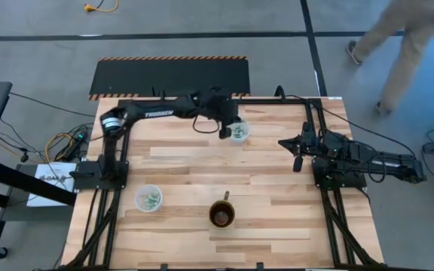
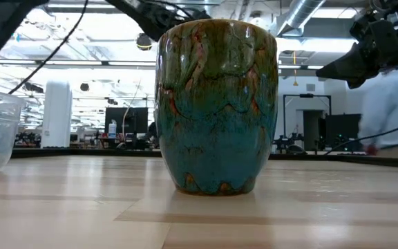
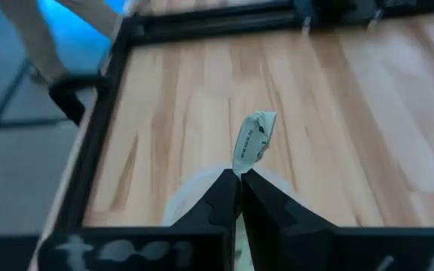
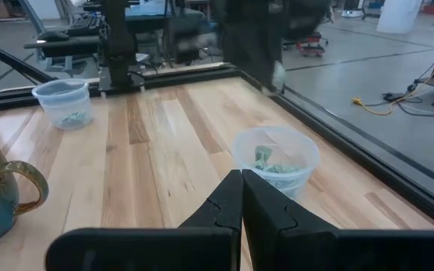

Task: Pick and place items into bin
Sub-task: Put the stevia packet into the top transparent bin, then return to Home Position

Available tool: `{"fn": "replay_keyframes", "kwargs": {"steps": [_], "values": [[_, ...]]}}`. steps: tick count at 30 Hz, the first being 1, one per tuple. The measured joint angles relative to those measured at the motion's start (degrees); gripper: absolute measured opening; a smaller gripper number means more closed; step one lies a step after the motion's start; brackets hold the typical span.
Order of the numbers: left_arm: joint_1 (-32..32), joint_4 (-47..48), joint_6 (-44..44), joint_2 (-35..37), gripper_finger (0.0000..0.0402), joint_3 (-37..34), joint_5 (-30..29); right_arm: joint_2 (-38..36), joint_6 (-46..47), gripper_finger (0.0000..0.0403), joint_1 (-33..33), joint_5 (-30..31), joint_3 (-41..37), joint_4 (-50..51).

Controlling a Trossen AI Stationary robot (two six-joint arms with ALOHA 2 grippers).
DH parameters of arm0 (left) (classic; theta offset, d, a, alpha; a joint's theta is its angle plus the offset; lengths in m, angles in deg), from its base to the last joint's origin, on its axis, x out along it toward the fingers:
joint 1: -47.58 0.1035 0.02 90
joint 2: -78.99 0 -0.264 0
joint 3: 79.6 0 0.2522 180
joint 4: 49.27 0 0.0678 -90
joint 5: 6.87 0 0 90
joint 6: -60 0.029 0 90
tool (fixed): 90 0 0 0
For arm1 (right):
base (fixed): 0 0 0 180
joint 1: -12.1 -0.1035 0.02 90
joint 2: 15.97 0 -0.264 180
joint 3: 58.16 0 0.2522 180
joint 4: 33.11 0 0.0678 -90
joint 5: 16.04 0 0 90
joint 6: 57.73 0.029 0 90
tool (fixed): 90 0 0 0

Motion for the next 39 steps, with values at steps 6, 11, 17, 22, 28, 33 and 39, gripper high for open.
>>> {"fn": "replay_keyframes", "kwargs": {"steps": [6, 11, 17, 22, 28, 33, 39], "values": [[1.14, 9.83, -0.68, -7.57, 0.0000, 6.11, 0.49, 0.00, 0.00, 0.0000, 0.00, 0.00, 0.00, -0.05], [1.67, 12.38, -0.68, -9.68, 0.0001, 7.95, 0.26, 0.02, 0.00, 0.0000, 0.02, 0.01, 0.00, -0.04], [1.64, 12.09, 0.06, -9.59, 0.0011, 8.04, 0.29, 0.01, 0.00, 0.0000, 0.00, 0.00, 0.00, -0.05], [1.65, 12.44, 0.24, -9.51, 0.0056, 8.04, 0.33, 0.00, 0.00, 0.0000, 0.02, 0.00, 0.00, -0.05], [1.80, 12.56, 0.24, -9.46, 0.0126, 8.04, 0.50, 0.01, 0.00, 0.0000, 0.00, 0.00, 0.00, -0.05], [1.83, 20.19, 0.58, -9.40, 0.0145, 10.41, 2.19, 0.00, 0.00, 0.0000, 0.02, 0.00, 0.00, -0.05], [2.29, 37.77, 1.97, -9.40, 0.0124, 18.75, 15.58, 0.00, 0.00, 0.0000, 0.00, 0.00, 0.00, -0.05]]}}
